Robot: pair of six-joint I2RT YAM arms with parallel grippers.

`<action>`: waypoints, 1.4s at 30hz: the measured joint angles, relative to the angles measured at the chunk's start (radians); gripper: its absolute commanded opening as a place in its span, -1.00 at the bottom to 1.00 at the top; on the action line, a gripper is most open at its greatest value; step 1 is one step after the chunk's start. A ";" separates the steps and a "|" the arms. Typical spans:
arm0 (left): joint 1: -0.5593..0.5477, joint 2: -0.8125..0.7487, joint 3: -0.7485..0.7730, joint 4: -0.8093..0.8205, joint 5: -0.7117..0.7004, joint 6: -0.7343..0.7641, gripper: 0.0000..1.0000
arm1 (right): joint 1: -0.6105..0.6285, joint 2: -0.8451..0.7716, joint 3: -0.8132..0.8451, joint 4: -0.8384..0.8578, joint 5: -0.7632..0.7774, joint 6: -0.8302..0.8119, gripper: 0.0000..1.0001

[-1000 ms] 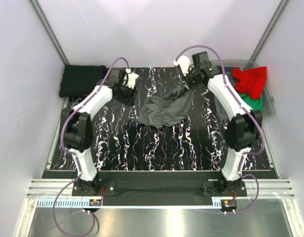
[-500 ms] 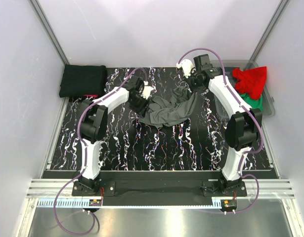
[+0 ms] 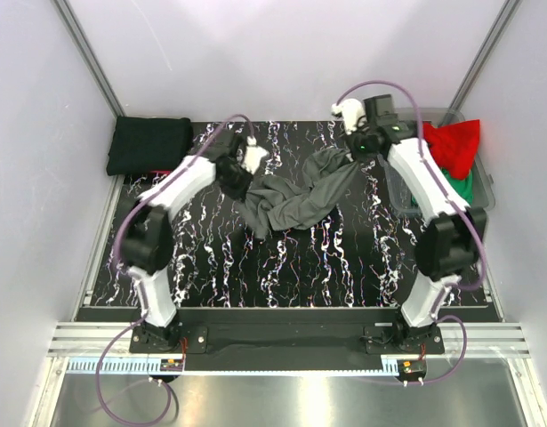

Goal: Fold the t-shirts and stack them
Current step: Flatten the tshirt out

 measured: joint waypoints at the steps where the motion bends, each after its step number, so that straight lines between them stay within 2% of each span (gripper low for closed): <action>1: 0.004 -0.080 -0.021 -0.003 -0.010 0.013 -1.00 | -0.006 -0.062 -0.037 0.012 -0.009 0.023 -1.00; 4: 0.009 -0.326 -0.065 0.000 -0.031 0.061 -1.00 | -0.022 -0.230 -0.146 0.030 -0.036 0.064 -1.00; 7: 0.008 -0.575 -0.111 0.007 -0.031 0.127 -1.00 | -0.023 -0.478 -0.282 0.074 -0.092 0.120 -1.00; 9: 0.008 -0.686 -0.147 0.006 -0.031 0.158 -1.00 | -0.021 -0.616 -0.357 0.100 -0.119 0.151 -1.00; 12: 0.010 -0.724 -0.174 -0.006 -0.031 0.188 -1.00 | -0.020 -0.681 -0.393 0.128 -0.135 0.172 -1.00; 15: 0.030 -0.606 -0.162 -0.019 -0.026 0.195 -0.99 | -0.023 -0.583 -0.379 0.174 -0.135 0.173 -1.00; 18: 0.064 -0.373 -0.092 -0.037 -0.033 0.186 -0.88 | -0.036 -0.392 -0.343 0.226 -0.135 0.169 -1.00; 19: 0.076 -0.270 -0.047 -0.048 -0.039 0.177 -0.66 | -0.042 -0.337 -0.334 0.234 -0.131 0.168 -1.00; 20: 0.085 -0.201 -0.012 -0.048 -0.046 0.171 -0.34 | -0.050 -0.267 -0.314 0.233 -0.127 0.166 -1.00; 21: 0.097 -0.116 0.040 -0.056 -0.056 0.162 -0.28 | -0.056 -0.190 -0.281 0.232 -0.127 0.166 -1.00; 22: 0.111 0.001 0.135 -0.076 -0.066 0.132 -0.05 | -0.065 -0.114 -0.236 0.231 -0.122 0.171 -1.00; 23: 0.124 0.028 0.157 -0.074 -0.069 0.131 -0.05 | -0.071 -0.058 -0.202 0.242 -0.116 0.174 -1.00; 24: 0.140 0.086 0.210 -0.071 -0.074 0.108 0.16 | -0.083 0.008 -0.158 0.238 -0.110 0.185 -1.00; 25: 0.154 0.115 0.238 -0.064 -0.080 0.099 0.17 | -0.095 0.065 -0.113 0.235 -0.110 0.193 -1.00; 28: 0.188 0.098 0.220 -0.051 -0.079 0.074 0.12 | -0.129 0.130 -0.066 0.238 -0.109 0.204 -1.00; 30: 0.197 0.019 0.137 -0.023 -0.068 0.077 -0.06 | -0.146 0.121 -0.066 0.228 -0.111 0.208 -1.00; 32: 0.187 -0.085 0.026 -0.018 -0.050 0.096 -0.07 | -0.150 0.101 -0.076 0.231 -0.115 0.212 -1.00; 35: 0.139 -0.236 -0.135 -0.023 -0.023 0.154 0.04 | -0.146 0.055 -0.117 0.232 -0.138 0.220 -1.00; 37: 0.096 -0.278 -0.206 -0.017 -0.013 0.198 0.11 | -0.143 0.038 -0.134 0.232 -0.153 0.227 -1.00; 42: 0.047 -0.206 -0.308 0.006 -0.026 0.275 0.22 | -0.141 0.034 -0.142 0.231 -0.183 0.238 -1.00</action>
